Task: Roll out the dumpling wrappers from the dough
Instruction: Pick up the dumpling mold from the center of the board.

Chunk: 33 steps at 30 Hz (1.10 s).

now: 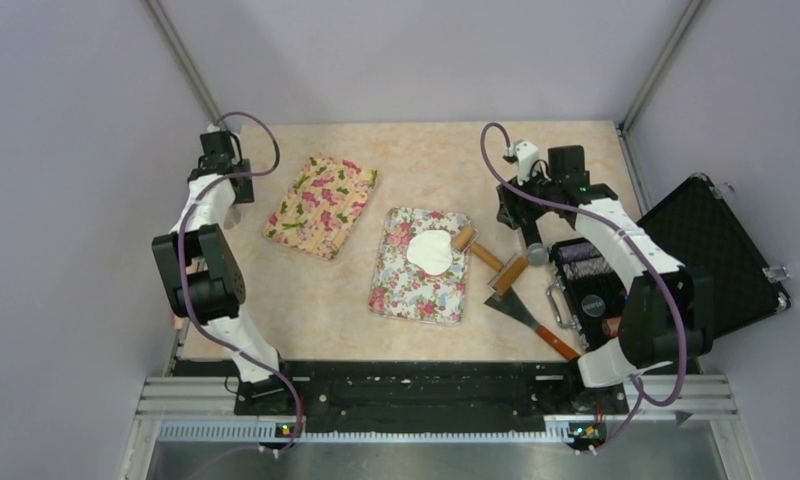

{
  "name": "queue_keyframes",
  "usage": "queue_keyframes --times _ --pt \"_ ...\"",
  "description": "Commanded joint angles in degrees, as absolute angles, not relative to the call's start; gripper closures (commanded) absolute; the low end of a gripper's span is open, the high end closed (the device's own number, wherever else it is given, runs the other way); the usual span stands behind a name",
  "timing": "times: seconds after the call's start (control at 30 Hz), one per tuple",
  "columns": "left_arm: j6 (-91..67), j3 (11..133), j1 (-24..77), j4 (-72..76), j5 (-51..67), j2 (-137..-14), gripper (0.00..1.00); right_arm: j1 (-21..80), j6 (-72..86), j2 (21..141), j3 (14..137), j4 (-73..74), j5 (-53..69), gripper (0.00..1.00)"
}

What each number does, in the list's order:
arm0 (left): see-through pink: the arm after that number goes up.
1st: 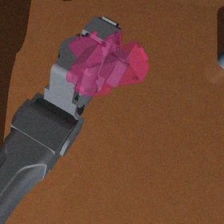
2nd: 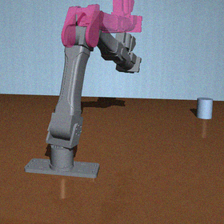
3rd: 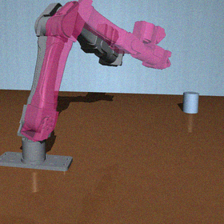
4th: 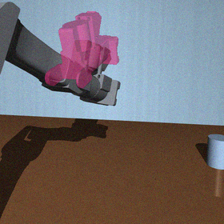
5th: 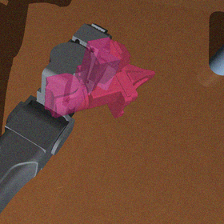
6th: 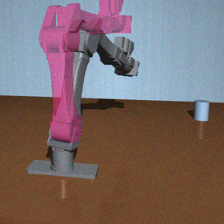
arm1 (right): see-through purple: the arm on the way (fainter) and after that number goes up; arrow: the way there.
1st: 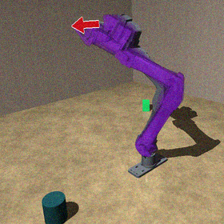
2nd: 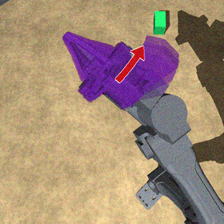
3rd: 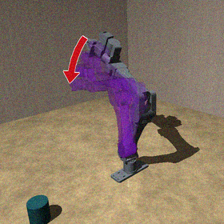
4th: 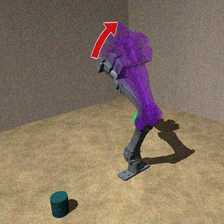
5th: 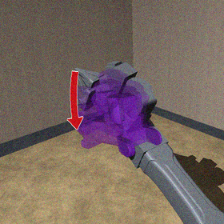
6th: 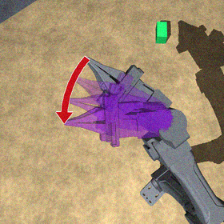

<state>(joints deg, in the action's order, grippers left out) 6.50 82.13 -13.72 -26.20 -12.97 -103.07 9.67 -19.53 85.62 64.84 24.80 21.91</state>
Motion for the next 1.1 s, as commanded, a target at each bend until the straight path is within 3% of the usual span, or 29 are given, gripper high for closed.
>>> queue_keyframes --times 0.0,0.4,0.87,1.07 --pt "8.6 85.7 -15.5 -24.4 -12.7 -106.1 0.44 9.5 -20.2 83.3 64.6 22.4 21.8 0.31" --pt "7.9 90.9 -17.7 -24.3 -8.8 -114.2 0.54 8.8 -20.4 81.9 64.0 21.7 22.3 0.34" --pt "7.0 94.8 -18.6 -26.4 -6.5 -119.4 0.57 8.8 -20.1 81.6 63.8 21.4 23.2 0.36" --pt "5.5 96.8 -19.3 -28.0 -5.1 -121.4 0.71 8.7 -20.0 81.3 63.9 21.4 23.3 0.36"
